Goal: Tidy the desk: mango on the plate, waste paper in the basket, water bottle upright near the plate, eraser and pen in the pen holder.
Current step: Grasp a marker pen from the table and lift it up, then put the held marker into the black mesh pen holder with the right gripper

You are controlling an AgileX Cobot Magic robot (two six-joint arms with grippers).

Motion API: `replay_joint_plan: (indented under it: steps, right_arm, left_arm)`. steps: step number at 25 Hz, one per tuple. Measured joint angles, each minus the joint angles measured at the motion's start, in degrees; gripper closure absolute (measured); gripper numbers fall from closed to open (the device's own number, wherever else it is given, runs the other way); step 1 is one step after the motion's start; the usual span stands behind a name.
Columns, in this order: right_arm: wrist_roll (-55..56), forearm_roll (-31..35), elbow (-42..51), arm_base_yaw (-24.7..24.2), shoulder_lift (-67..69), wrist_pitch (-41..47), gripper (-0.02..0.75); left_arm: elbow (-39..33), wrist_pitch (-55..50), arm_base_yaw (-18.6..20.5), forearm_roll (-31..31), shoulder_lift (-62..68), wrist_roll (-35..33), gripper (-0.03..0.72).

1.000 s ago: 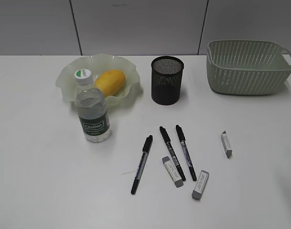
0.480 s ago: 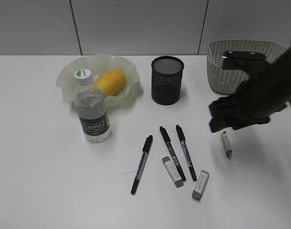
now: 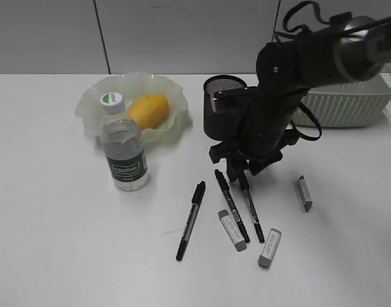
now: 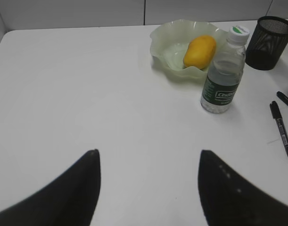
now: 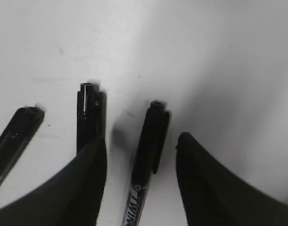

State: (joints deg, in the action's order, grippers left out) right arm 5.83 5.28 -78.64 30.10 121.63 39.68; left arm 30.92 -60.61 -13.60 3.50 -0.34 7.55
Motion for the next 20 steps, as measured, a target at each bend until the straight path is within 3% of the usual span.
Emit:
replay_joint_plan:
  steps: [5,9,13,17,20]
  right_arm:
    - [1.10,-1.31,-1.29,0.14,2.79,1.85,0.435]
    - [1.46,-2.10,-1.35,0.19,2.85,2.01,0.607]
    - [1.59,-2.85,-0.99,0.18,0.23,1.22,0.603]
    - [1.64,-2.96,1.98,0.18,-11.03,-9.37,0.603]
    - [1.71,-4.35,8.76,0.18,-21.67,-26.00,0.603]
  left_arm:
    - [0.00,0.00,0.00,0.00,0.00,0.00,0.201]
    - [0.00,0.00,0.00,0.00,0.00,0.00,0.201]
    - [0.00,0.00,0.00,0.00,0.00,0.00,0.201]
    - [0.00,0.00,0.00,0.00,0.00,0.00,0.201]
    - [0.00,0.00,0.00,0.00,0.00,0.01,0.201]
